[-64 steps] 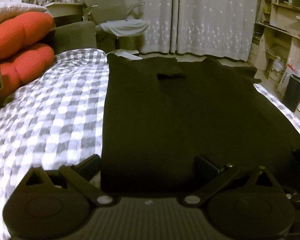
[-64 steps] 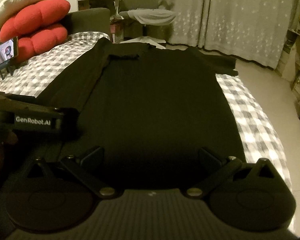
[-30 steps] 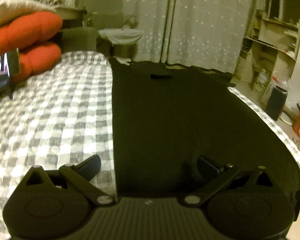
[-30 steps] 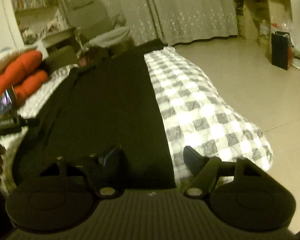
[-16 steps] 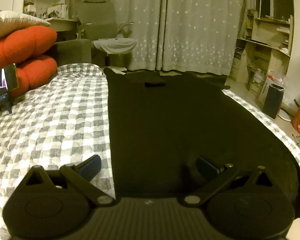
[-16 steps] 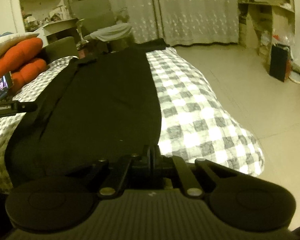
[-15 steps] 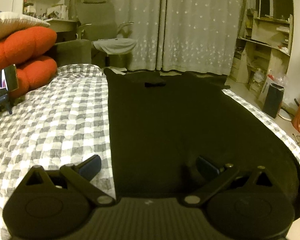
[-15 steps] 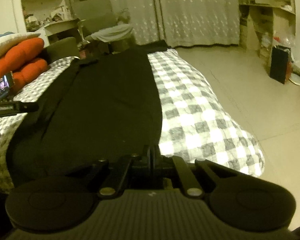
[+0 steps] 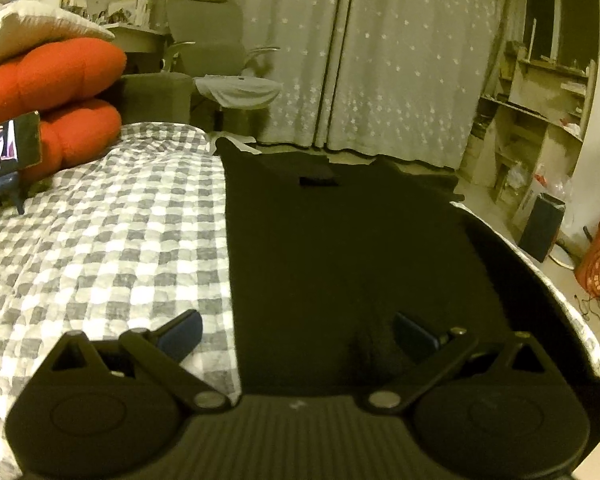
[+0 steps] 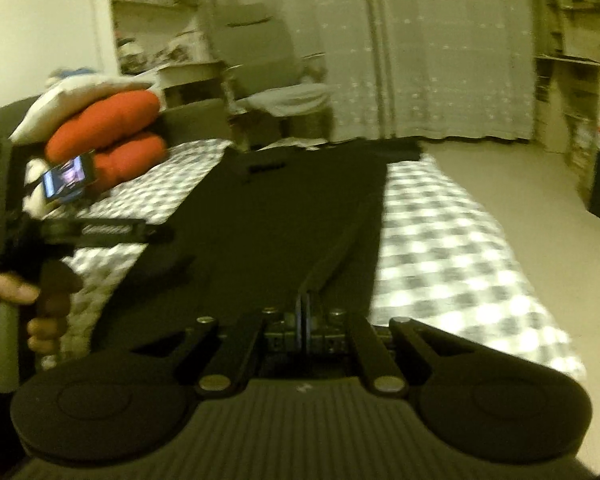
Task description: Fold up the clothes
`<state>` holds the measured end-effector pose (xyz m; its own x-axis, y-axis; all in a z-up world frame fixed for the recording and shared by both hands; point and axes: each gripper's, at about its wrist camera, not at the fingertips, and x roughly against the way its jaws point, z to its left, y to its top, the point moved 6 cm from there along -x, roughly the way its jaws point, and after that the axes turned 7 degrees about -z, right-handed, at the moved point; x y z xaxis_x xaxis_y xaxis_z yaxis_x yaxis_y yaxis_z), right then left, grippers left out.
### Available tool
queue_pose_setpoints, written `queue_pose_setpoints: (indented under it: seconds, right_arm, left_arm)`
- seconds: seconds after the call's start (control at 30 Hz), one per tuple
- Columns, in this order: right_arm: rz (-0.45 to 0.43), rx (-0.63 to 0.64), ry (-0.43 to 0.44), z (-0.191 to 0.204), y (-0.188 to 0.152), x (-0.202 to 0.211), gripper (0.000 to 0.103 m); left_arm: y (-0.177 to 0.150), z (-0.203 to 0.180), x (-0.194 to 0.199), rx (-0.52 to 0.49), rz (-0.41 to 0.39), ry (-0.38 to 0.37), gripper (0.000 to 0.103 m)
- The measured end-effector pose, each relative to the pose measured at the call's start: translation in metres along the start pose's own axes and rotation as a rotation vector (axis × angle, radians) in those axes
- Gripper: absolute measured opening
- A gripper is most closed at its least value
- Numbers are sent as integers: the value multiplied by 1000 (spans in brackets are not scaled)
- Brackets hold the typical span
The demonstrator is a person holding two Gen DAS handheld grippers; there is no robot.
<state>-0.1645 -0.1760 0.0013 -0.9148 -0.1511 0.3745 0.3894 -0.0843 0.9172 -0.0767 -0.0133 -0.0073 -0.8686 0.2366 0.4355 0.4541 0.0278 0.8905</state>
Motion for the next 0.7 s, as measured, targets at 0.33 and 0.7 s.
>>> queue_pose_setpoints:
  seconds: [0.33, 0.7]
  right_arm:
    - [70, 118, 79, 47, -18, -32, 3]
    - [145, 49, 190, 48, -12, -32, 30]
  left_arm:
    - [0, -1, -1, 39, 5, -54, 102]
    - [0, -8, -5, 22, 16, -120, 102]
